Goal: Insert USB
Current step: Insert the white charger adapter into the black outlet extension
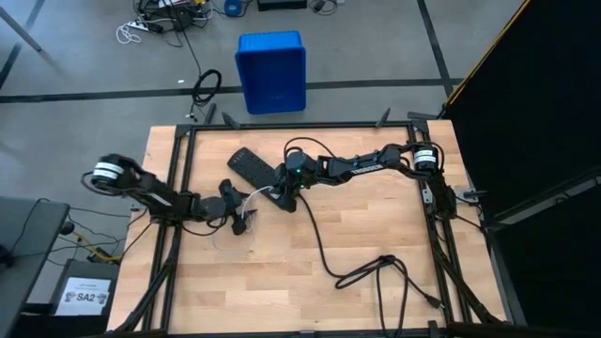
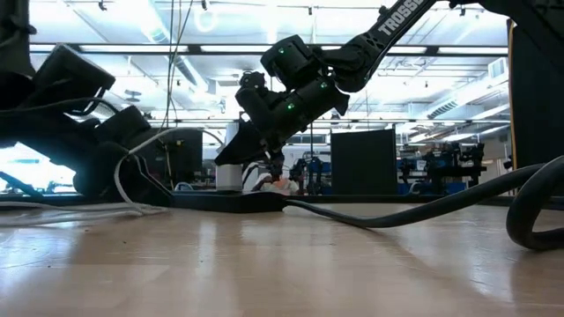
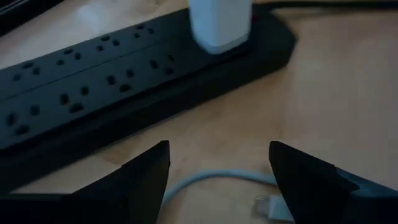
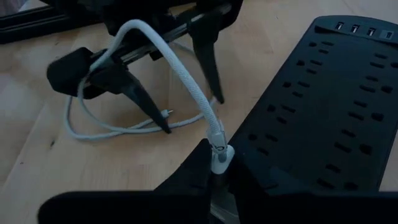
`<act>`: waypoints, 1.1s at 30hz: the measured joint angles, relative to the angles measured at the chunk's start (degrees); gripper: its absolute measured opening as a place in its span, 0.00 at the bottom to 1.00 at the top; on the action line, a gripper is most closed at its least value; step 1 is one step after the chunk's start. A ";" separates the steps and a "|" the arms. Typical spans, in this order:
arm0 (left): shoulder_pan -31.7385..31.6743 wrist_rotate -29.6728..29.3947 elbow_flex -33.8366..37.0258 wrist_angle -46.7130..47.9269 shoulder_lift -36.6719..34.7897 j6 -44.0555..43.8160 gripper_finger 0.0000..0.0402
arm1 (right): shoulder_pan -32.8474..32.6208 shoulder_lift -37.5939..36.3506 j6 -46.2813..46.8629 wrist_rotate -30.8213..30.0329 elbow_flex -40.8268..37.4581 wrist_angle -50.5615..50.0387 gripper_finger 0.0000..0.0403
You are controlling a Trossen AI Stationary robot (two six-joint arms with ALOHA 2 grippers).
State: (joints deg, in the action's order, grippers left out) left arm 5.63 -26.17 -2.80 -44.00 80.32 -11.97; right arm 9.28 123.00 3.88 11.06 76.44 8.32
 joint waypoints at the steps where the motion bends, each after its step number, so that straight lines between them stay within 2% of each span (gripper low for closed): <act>1: 0.00 -0.35 -1.55 5.49 -1.79 0.12 0.65 | 0.02 0.02 0.00 0.46 0.00 -0.04 0.04; 5: 0.00 -2.99 -11.56 32.54 -6.91 1.29 0.65 | -0.12 0.02 -0.01 0.64 0.02 -0.54 0.04; 8: 0.00 -6.24 -21.18 52.55 -7.93 1.52 0.65 | -0.24 0.02 0.00 1.24 0.02 -0.55 0.04; 12: 0.13 -9.17 -31.53 69.09 -7.98 2.82 0.65 | -0.52 -0.09 0.19 2.31 0.02 -1.06 0.04; 17: 0.15 -12.71 -38.48 82.20 -7.98 3.98 0.65 | -0.88 -1.58 0.03 3.53 0.02 -5.48 0.04; 22: 0.15 -17.71 -39.86 92.81 -7.86 -1.02 0.65 | -1.81 -4.00 -0.87 2.59 0.02 -12.06 0.04; 28: 0.15 -18.88 -39.31 95.29 -7.85 -5.91 0.65 | -1.54 -4.85 -1.68 0.79 0.02 -14.38 0.04; 33: 0.07 -25.68 -39.77 97.75 -7.85 -10.37 0.65 | -1.29 -4.97 -3.82 3.10 -0.07 -14.08 0.10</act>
State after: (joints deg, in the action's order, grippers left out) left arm 5.69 -51.85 -42.57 53.75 72.47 -22.33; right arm 7.99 118.03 0.06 14.16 76.38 -5.76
